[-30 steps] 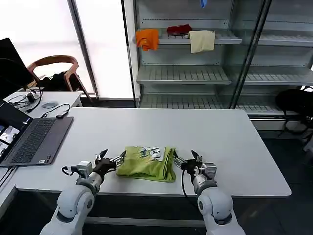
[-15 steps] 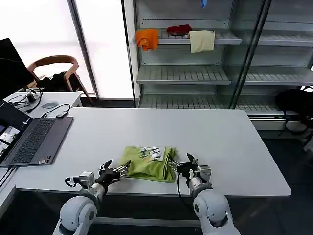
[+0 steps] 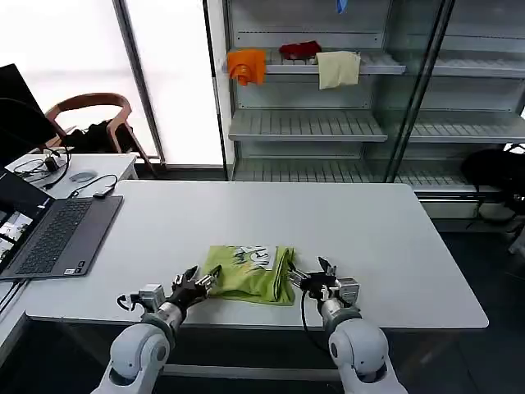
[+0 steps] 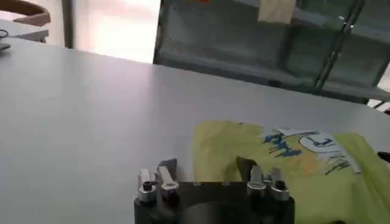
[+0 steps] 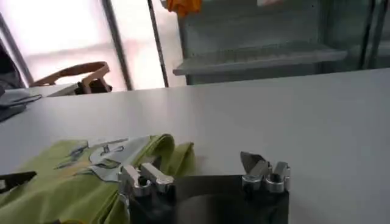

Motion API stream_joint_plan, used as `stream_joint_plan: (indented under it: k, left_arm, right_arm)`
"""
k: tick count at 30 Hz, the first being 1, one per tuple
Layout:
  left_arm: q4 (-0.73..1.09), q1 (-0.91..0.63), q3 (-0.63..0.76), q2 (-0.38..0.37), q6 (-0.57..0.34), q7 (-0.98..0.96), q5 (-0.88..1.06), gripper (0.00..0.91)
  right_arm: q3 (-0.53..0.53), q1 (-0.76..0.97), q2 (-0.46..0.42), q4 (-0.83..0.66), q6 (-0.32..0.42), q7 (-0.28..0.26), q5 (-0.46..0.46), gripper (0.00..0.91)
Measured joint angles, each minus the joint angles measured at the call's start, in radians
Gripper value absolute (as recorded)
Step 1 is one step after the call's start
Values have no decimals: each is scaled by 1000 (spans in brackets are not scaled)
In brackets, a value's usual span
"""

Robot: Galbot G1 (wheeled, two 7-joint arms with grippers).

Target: Fold and organize the clothes.

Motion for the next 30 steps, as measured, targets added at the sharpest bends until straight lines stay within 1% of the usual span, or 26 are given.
stream_joint_plan:
  k: [3,4,5,9,23,26,30]
  left_arm:
    - [13,-5,1,-6,0,0,-18,353]
    - [17,-7,1,-8,0,1,-24,292]
    - [23,-9,0,-12,-1,1,-30,30]
    - [39,-15,-1,-23,-3,1,-54,10]
    - [59,-26,-3,-33,-8,3,-112,0]
    - [56,-21,-5,-34,-23,11,-100,0]
    - [48,-9,-19,-27,-68,31,-22,0]
  right_arm:
    - [0,3,0,-3,0,-2,-7,907]
    - [0,5,0,-5,0,-4,-10,907]
    - [0,5,1,-6,0,-5,-12,907]
    - [-1,10,0,-11,0,-7,-22,907]
    - [11,23,0,-18,0,-6,-44,907]
    - [14,23,2,-20,0,-5,-45,907]
    - [22,21,-1,-19,0,-5,-45,907]
